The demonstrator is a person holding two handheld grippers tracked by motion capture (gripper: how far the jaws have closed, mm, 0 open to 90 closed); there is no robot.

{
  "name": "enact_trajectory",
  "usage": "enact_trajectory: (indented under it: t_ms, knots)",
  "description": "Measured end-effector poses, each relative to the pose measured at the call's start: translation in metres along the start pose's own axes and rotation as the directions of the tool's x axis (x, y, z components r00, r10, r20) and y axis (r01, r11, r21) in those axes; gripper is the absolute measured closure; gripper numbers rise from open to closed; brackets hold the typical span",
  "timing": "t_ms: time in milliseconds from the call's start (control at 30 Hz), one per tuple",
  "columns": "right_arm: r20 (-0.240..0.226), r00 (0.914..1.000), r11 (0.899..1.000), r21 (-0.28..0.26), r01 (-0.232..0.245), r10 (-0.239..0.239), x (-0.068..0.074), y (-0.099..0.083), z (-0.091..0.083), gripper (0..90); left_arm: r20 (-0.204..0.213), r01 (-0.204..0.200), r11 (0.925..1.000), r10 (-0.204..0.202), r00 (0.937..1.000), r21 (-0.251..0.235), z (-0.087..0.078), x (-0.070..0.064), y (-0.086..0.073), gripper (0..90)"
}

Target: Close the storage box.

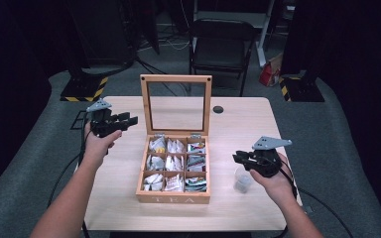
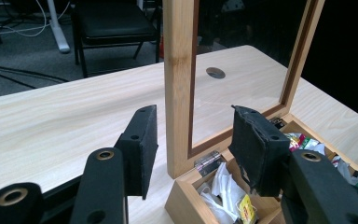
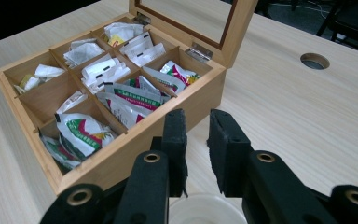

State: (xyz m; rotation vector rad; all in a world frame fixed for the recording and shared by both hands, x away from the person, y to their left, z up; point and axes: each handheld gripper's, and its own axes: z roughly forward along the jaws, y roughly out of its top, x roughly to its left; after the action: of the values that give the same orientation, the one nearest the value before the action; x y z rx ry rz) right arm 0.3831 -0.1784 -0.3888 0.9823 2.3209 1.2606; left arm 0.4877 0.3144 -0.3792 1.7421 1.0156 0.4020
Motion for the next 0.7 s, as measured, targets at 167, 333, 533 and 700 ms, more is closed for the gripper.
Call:
enact_trajectory:
  t_ms: [167, 333, 533, 700]
  knots:
    - [-0.004, 1.0, 1.0, 0.002, 0.007, -0.007, 0.001, 0.013, 0.007, 76.1, -0.002, 0.004, 1.0, -0.004, 1.0, -0.004, -0.001, 0.001, 0.0, 50.6]
    - [-0.012, 0.9998, 1.0, 0.0, 0.016, -0.016, -0.001, 0.03, 0.014, 76.2, -0.005, 0.005, 1.0, -0.005, 1.0, -0.004, -0.002, 0.002, 0.0, 50.6]
    - [-0.025, 0.9997, 1.0, 0.0, 0.007, -0.007, -0.005, 0.043, 0.026, 76.2, 0.0, 0.008, 1.0, -0.008, 1.0, 0.0, -0.002, 0.001, 0.0, 50.6]
    - [-0.027, 0.9996, 1.0, -0.002, 0.001, -0.001, -0.009, 0.051, 0.036, 76.2, -0.004, 0.008, 0.9999, -0.008, 1.0, 0.008, -0.002, 0.001, 0.0, 50.6]
